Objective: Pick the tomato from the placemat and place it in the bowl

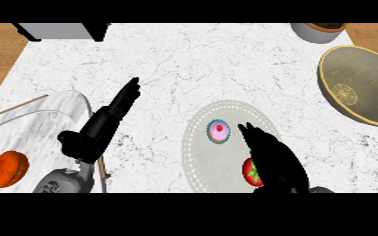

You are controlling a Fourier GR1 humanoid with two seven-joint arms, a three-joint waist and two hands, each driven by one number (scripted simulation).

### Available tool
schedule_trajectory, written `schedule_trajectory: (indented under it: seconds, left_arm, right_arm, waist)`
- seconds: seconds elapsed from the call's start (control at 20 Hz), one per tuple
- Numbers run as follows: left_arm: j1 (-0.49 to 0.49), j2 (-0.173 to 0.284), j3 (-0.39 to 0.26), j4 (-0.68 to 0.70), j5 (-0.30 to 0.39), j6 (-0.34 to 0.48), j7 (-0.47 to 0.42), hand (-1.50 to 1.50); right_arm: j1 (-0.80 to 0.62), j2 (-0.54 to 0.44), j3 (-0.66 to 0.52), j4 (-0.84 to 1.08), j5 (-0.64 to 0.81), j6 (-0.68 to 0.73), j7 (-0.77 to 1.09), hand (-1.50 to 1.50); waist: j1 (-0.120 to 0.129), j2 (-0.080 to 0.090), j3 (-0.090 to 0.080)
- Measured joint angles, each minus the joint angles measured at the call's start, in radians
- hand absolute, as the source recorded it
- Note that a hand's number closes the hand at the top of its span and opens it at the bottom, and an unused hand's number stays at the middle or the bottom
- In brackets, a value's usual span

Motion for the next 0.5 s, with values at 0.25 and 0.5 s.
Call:
schedule_trajectory:
  seconds: [0.25, 0.5]
  left_arm:
    - [-0.022, -0.014, 0.014, 0.006, -0.016, 0.0, 0.018, 0.0]
    - [-0.01, -0.041, 0.008, 0.016, -0.044, -0.002, -0.002, 0.0]
  right_arm:
    - [0.061, -0.017, -0.013, 0.013, 0.087, -0.001, -0.026, -1.5]
    - [0.099, 0.011, -0.04, 0.071, 0.131, 0.006, -0.055, -1.5]
  waist:
    - [-0.004, 0.001, 0.0]
    - [-0.002, 0.002, 0.0]
